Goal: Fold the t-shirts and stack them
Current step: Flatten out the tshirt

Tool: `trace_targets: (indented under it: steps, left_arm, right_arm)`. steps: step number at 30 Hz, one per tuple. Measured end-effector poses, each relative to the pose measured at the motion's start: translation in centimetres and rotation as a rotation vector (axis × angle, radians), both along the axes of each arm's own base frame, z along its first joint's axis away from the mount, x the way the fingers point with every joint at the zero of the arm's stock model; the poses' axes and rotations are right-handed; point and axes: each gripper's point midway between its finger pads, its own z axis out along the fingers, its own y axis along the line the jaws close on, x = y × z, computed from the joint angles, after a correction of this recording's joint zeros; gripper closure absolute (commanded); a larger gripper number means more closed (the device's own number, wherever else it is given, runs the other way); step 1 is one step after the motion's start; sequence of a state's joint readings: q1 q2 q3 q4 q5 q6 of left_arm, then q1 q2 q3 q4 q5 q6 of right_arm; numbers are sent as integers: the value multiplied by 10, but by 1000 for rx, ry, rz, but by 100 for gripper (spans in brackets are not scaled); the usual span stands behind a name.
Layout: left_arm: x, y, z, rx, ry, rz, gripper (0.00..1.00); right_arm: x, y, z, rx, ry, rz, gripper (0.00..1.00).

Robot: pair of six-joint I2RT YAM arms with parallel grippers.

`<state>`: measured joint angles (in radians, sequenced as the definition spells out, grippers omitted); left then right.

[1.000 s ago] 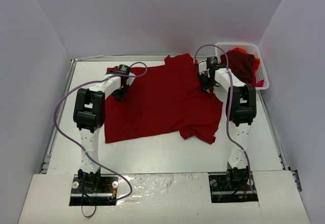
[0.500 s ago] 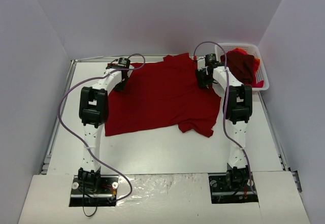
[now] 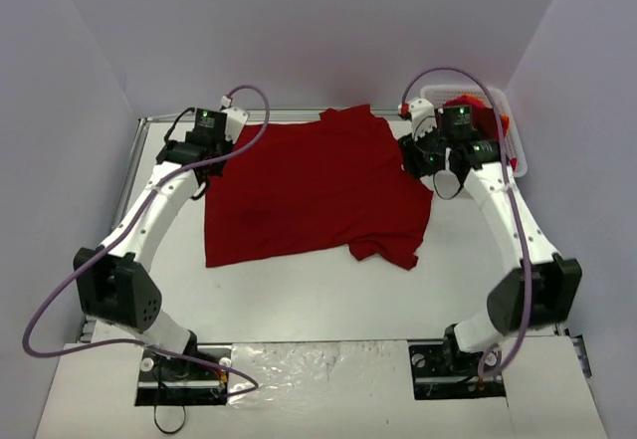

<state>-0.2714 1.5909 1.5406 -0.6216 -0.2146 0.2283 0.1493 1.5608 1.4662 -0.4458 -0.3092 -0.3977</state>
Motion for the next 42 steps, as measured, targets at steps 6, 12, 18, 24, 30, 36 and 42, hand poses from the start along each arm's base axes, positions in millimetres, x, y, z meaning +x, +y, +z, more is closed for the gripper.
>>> trace_targets:
  steps: [6,12,18,24,30,36,42]
  left_arm:
    - [-53,24,-64,32,171,13,98]
    - [-75,28,-96,47,274,7,98]
    - [-73,28,-91,42,249,9,98]
    - [-72,28,-90,45,246,9,98]
    - [-70,30,-89,56,237,5,98]
    - [-69,31,-89,65,230,9,98]
    - [-68,31,-89,64,228,9,98]
  right_arm:
    - [-91,15,-36,-54,149,197,62]
    - [-151,36,-89,-126,391,363,61]
    - [-172,62,-115,-194,492,507,62]
    - [-180,65,-165,-259,660,564,58]
    - [-175,66,-184,-277,691,573,51]
    - [-157,74,-185,-278,653,573,50]
    - [-144,77,-180,-289,619,565,52]
